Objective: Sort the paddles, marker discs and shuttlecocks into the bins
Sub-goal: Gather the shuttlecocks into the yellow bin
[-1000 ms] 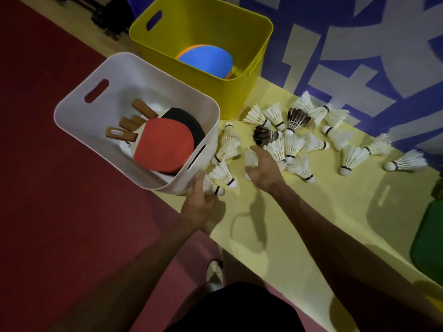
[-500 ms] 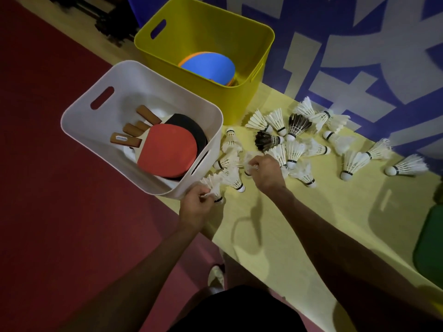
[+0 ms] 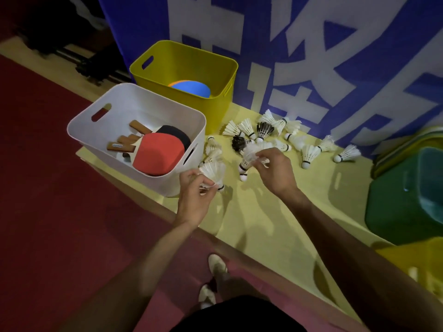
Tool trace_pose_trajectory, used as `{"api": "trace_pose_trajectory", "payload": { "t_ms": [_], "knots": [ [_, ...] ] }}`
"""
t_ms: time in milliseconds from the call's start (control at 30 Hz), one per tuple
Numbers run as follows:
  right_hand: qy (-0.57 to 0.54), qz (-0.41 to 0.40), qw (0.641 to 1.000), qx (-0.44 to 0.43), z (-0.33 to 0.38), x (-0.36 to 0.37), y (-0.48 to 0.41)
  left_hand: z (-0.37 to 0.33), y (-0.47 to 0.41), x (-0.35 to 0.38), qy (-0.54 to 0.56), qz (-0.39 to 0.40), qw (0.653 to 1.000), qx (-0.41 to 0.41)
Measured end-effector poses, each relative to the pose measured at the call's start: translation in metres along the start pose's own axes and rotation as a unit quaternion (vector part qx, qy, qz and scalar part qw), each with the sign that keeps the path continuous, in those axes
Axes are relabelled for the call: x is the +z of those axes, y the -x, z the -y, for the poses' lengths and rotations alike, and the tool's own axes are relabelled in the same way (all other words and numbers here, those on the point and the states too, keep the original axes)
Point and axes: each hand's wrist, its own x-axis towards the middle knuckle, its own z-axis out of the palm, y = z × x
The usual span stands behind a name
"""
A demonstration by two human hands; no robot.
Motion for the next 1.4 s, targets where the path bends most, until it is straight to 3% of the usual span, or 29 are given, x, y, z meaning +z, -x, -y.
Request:
{"api": "trace_pose_trajectory", "payload": {
  "t_ms": [167,367,667,833,1000,1400],
  "knots": [
    [0.014,-0.033,0.999,0.001,0.004,-0.051,0.036,-0.035,0.016,0.003,0.022,0.012,0.999,0.031],
    [-0.012,-0.077,0.996,0.031,-0.019,-0.113,0.071,-0.088,0.037,0.028,0.045,0.113,0.991,0.056],
    [-0.035,-0.146,0.984,0.094,-0.125,-0.249,0.155,-0.185,0.105,0.152,0.099,0.198,0.973,0.065],
    [-0.086,-0.106,0.984,0.110,-0.200,-0.316,0.203,-0.230,0.148,0.211,0.118,0.235,0.961,0.085],
    [-0.096,-0.041,0.987,0.125,-0.245,-0.347,0.230,-0.259,0.173,0.251,0.071,0.295,0.948,0.096],
    [0.026,0.145,0.976,0.163,-0.311,-0.341,0.273,-0.272,0.201,0.308,-0.109,0.448,0.879,0.120]
  ]
}}
